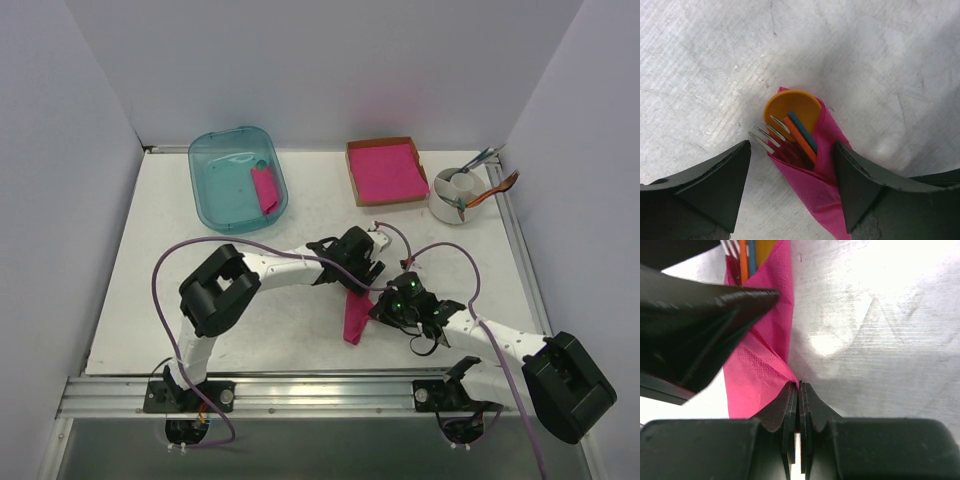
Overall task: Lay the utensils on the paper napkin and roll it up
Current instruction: Roll the napkin at the center of the board.
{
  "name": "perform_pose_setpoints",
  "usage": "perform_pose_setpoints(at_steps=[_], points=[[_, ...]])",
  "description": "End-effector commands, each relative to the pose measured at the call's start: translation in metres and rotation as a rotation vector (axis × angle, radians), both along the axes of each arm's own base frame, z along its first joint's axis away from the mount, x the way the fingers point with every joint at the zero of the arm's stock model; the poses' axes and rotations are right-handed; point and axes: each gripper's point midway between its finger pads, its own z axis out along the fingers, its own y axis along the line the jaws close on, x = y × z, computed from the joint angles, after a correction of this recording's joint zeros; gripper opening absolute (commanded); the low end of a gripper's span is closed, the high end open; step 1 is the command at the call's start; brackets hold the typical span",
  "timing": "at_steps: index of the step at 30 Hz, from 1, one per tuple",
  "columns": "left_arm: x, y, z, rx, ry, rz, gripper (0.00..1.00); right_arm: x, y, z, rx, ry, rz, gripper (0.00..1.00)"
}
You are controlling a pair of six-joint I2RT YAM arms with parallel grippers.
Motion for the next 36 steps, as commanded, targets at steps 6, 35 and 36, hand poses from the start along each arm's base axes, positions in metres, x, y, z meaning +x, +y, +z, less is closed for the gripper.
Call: perform_pose_setpoints(at_steps=[6,35,36], points=[[0.026,-0.018,0.096,-0.204,-0.098,0.037,0.8,-0.006,-0.01,-0.014,-0.047,0.025,-0.031,0.0],[-0.124,0.017,0.063,-0.434,0.054,0.118,0.16,0.0,-0.002,-0.013,-0.03,0.025,-0.032,0.0],[-0.126,0.017,0.061,-0.435,0.059,0.123,0.16,0.0,-0.002,-0.013,-0.03,0.025,-0.032,0.0]])
